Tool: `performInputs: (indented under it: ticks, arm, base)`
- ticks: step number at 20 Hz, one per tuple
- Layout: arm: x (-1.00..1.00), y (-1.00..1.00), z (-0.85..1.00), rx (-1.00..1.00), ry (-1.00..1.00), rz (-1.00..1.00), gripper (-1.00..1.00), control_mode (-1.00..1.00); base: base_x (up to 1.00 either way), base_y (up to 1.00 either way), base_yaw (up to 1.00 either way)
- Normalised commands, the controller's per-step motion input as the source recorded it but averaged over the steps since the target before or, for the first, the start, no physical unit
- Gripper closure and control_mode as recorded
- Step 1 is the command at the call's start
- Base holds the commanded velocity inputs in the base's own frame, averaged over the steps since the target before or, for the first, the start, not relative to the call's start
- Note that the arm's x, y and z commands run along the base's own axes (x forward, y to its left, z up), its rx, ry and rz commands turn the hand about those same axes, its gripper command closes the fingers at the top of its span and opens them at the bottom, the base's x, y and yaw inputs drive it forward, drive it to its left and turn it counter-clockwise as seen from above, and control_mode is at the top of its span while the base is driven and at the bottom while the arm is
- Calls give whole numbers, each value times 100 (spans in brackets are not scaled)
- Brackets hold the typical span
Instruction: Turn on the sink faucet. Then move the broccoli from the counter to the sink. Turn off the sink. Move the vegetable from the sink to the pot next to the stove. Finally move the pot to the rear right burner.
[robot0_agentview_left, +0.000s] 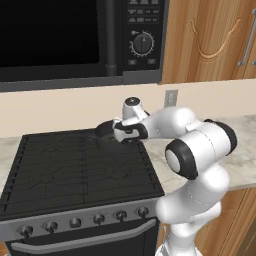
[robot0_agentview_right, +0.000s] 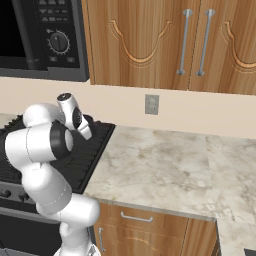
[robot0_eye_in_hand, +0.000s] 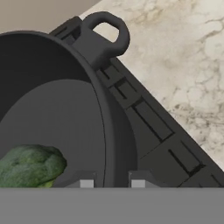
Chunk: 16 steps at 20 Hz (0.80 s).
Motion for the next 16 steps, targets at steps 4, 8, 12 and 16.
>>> performInputs:
  ticks: [4,8,12,16]
  arm:
    - [23,5,-22,0,0,0,100,-100]
    - [25,0,-23,0,0,0,100,-100]
    - [24,0,-22,0,0,0,100,-100]
    - [20,0,-12,0,0,0,100,-100]
  base:
    - [0,0,0]
    - [0,0,0]
    - [0,0,0]
    - [0,0,0]
